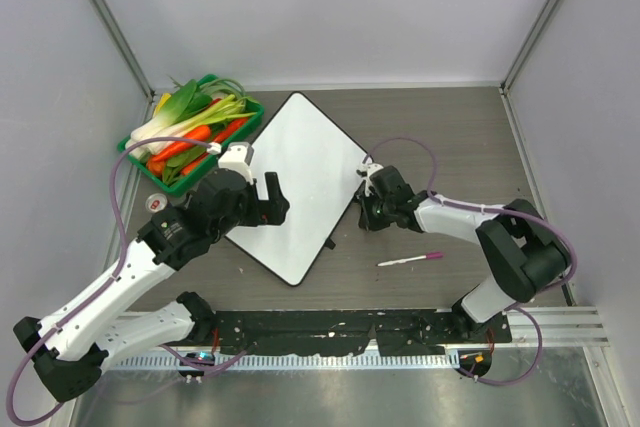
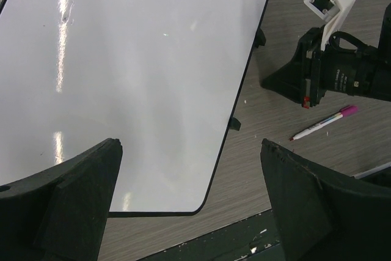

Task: Write a sentence on the whiteboard
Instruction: Adjust the whiteboard stand at the center of the board.

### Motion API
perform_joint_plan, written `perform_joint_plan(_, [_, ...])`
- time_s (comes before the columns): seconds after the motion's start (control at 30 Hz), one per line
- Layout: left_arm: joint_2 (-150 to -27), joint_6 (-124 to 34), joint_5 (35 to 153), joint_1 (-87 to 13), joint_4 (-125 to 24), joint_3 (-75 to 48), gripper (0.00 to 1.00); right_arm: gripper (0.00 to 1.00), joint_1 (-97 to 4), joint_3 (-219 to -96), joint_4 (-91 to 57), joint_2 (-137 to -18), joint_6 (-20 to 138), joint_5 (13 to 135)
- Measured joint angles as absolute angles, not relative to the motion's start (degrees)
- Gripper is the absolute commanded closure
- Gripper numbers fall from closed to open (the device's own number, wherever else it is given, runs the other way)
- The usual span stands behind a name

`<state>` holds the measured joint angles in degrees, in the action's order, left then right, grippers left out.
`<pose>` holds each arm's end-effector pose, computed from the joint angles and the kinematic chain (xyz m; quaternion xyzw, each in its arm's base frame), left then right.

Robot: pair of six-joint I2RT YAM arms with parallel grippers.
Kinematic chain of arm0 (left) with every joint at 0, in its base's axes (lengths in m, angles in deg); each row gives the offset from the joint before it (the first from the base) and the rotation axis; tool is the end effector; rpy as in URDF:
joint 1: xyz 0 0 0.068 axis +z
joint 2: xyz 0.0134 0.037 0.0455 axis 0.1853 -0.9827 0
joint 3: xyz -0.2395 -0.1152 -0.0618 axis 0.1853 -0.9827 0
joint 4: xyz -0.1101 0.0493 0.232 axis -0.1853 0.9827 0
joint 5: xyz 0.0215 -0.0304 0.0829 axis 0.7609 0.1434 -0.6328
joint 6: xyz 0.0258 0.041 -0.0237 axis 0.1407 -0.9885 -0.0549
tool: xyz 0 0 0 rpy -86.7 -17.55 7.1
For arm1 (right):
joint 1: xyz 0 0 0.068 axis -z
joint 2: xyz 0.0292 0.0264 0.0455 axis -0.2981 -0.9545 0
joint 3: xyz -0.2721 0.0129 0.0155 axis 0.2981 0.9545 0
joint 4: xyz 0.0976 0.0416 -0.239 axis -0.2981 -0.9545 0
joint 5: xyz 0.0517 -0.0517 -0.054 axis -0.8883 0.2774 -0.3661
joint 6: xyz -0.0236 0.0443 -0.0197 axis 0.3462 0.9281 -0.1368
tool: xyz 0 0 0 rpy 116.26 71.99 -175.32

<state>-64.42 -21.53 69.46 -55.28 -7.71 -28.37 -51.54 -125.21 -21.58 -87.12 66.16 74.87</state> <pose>0.1348 -0.1186 0.3450 0.0037 0.8778 -0.1999 0.4354 0.2463 0.1723 0.1531 -0.1833 0.9262 0.1832 0.2739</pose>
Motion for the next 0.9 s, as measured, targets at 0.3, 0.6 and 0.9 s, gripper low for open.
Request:
perform_joint_plan(0.3, [-64.36, -21.05, 70.51, -55.28, -8.65, -29.21, 0.0, 0.95, -55.3, -119.11, -19.09, -82.4, 71.91, 72.16])
perform_joint_plan(0.6, [-62.04, -19.41, 71.19, -55.28, -8.63, -30.04, 0.0, 0.96, -62.36, -122.83, -12.84, -88.67, 77.26, 73.38])
perform_joint_plan(0.9, [-60.05, -18.34, 71.17, -55.28, -8.45, -30.58, 0.0, 0.96, -72.43, -124.29, -13.21, -89.87, 80.32, 74.69])
